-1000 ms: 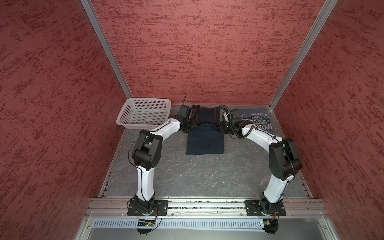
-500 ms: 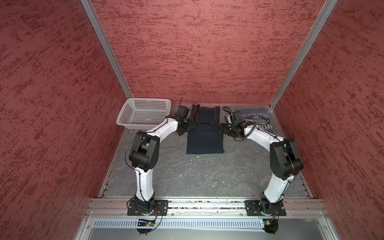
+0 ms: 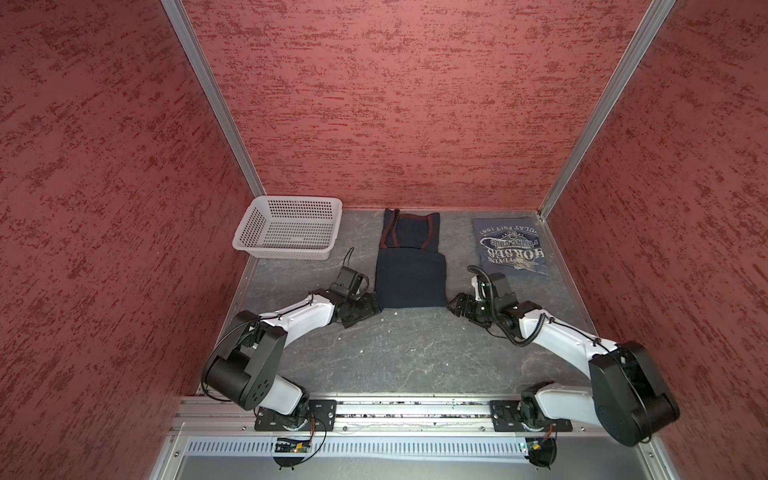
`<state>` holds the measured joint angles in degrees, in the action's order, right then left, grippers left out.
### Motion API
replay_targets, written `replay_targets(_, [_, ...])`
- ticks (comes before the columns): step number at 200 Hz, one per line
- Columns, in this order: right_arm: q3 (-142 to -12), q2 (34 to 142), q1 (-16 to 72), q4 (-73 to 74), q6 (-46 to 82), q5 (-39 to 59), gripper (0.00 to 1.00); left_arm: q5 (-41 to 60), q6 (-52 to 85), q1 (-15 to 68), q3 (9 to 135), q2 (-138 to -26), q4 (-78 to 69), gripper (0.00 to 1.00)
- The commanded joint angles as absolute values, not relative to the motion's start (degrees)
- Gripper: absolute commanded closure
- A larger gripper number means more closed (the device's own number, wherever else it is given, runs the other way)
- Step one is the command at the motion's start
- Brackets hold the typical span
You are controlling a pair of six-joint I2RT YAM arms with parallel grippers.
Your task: Fold and stack the tank tops
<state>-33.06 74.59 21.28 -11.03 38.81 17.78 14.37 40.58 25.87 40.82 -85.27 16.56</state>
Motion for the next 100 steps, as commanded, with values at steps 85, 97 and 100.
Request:
replay_targets(85, [-36.57,91.56,24.46,7.55,43.05,20.19,0.36,17.03,42.93,25.92,42.39,-97.14,4.12,0.44])
replay_targets(97, [-37.02,92.09,24.84,7.42,43.07,20.13,0.46,17.30,43.14,26.27,42.59,-97.47,3.86,0.51])
replay_targets(100, [-37.13,92.13,24.94,7.27,43.07,20.03,0.48,17.28,43.11,26.33,42.62,-97.47,3.79,0.52])
